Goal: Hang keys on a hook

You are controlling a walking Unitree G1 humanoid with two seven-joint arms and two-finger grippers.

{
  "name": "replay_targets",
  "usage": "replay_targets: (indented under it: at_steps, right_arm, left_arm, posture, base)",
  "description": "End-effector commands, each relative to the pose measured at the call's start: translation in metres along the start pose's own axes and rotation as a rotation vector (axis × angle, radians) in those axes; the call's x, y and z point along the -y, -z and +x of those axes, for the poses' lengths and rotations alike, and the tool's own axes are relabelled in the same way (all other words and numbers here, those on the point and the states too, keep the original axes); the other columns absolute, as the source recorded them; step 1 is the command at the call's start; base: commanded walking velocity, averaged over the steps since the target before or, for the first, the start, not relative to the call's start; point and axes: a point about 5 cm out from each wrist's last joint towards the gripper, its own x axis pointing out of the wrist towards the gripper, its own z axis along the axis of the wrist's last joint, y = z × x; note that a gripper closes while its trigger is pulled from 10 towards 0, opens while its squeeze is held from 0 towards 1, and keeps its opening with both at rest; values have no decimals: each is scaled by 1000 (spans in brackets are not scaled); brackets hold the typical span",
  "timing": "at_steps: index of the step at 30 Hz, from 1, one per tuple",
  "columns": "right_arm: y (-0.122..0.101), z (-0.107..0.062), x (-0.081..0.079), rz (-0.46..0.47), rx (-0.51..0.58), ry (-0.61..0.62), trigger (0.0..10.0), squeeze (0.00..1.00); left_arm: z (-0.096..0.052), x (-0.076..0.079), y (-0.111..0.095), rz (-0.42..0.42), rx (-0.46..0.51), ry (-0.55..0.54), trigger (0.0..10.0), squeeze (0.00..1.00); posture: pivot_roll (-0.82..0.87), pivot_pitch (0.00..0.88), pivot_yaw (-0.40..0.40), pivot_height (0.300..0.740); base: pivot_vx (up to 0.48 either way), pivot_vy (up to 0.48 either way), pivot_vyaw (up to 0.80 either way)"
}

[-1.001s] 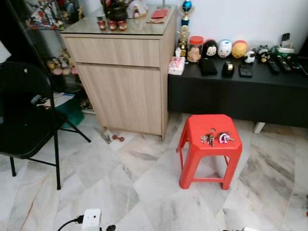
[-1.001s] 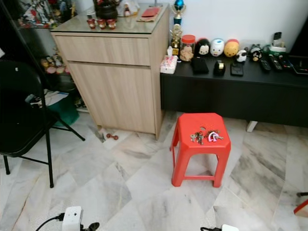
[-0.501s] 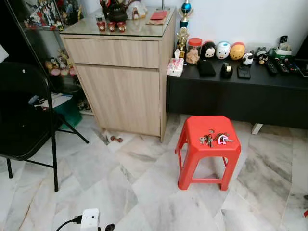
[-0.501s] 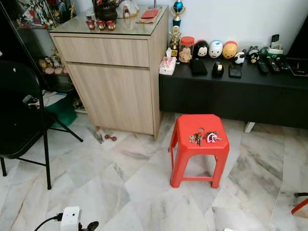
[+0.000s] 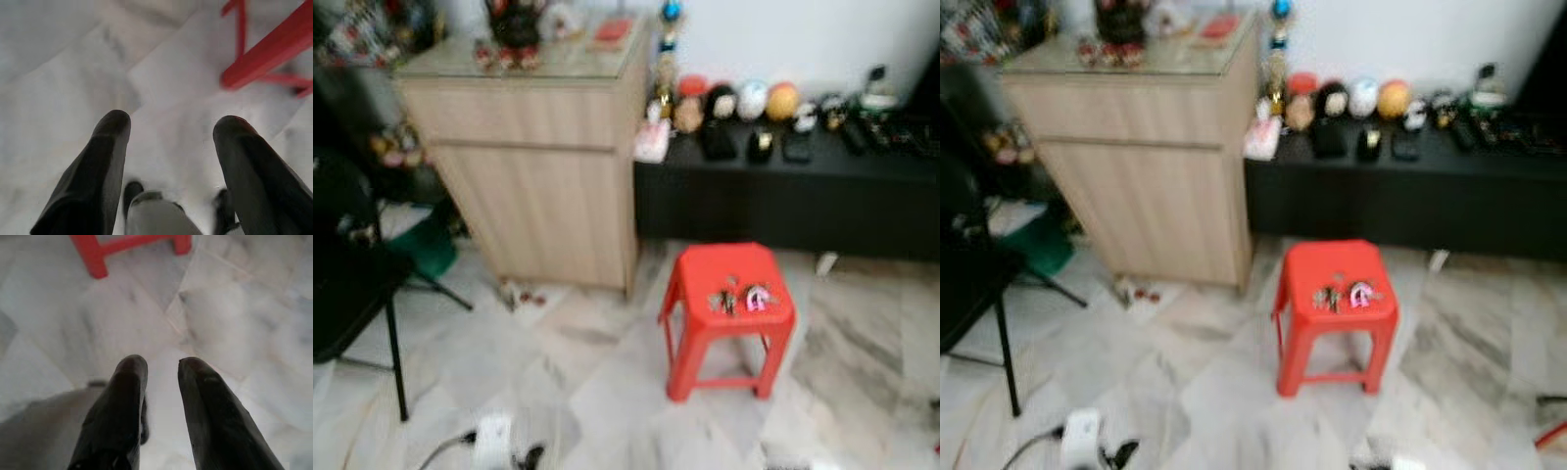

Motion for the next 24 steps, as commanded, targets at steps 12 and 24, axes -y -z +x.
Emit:
replay_targets:
  at_steps: [12, 24]
  right_arm:
    - [-11, 7, -16, 2, 29, -40, 10000, 0]
    - [-13, 7, -17, 7, 44, -57, 10000, 0]
  left_arm:
    - [-10, -22, 17, 2, -60, -61, 10000, 0]
    - [-8, -20, 15, 0, -60, -58, 10000, 0]
  posture:
    - [101, 2, -5, 740]
    - [98, 23, -9, 740]
  base:
    - [335, 0, 0]
    - [333, 0, 0]
